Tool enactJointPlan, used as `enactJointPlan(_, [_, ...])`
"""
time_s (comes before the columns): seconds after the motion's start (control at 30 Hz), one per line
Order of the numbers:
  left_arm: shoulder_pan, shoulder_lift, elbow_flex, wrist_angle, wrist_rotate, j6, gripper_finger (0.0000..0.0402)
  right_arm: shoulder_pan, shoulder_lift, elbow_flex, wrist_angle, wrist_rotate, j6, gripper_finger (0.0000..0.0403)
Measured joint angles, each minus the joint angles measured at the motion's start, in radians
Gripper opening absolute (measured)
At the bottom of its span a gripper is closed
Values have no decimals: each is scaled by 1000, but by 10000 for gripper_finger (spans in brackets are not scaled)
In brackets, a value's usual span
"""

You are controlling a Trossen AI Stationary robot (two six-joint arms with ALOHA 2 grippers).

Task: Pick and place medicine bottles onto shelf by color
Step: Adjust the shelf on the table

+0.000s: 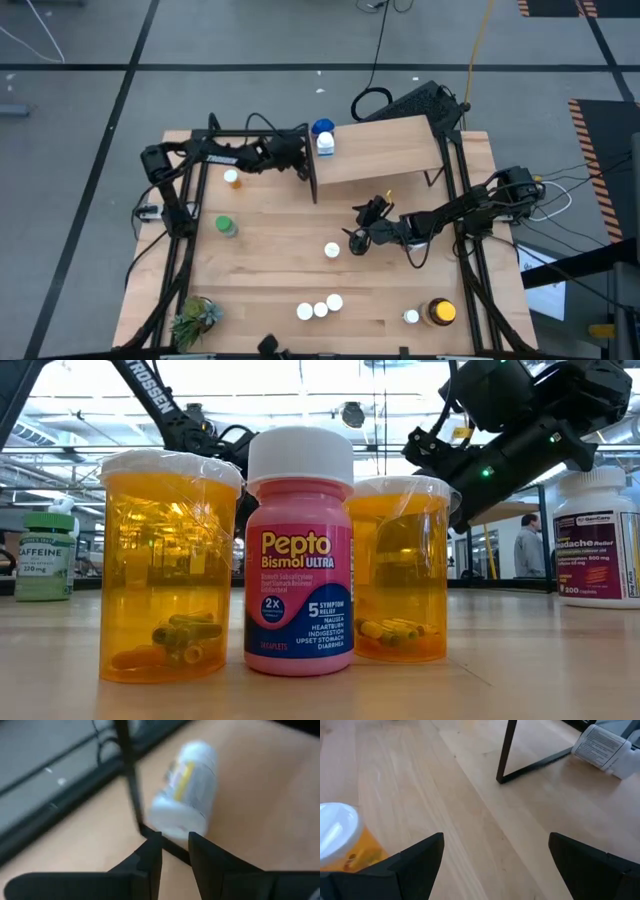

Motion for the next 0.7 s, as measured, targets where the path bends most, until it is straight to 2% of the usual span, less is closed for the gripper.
enactJointPlan(0.27, [65, 0, 0, 106, -37, 44, 97, 1, 0, 0, -3, 0, -6, 357])
enactJointPlan(0.7, [132, 32, 1, 93, -3, 60, 97, 0, 0, 0, -3, 0, -12, 357])
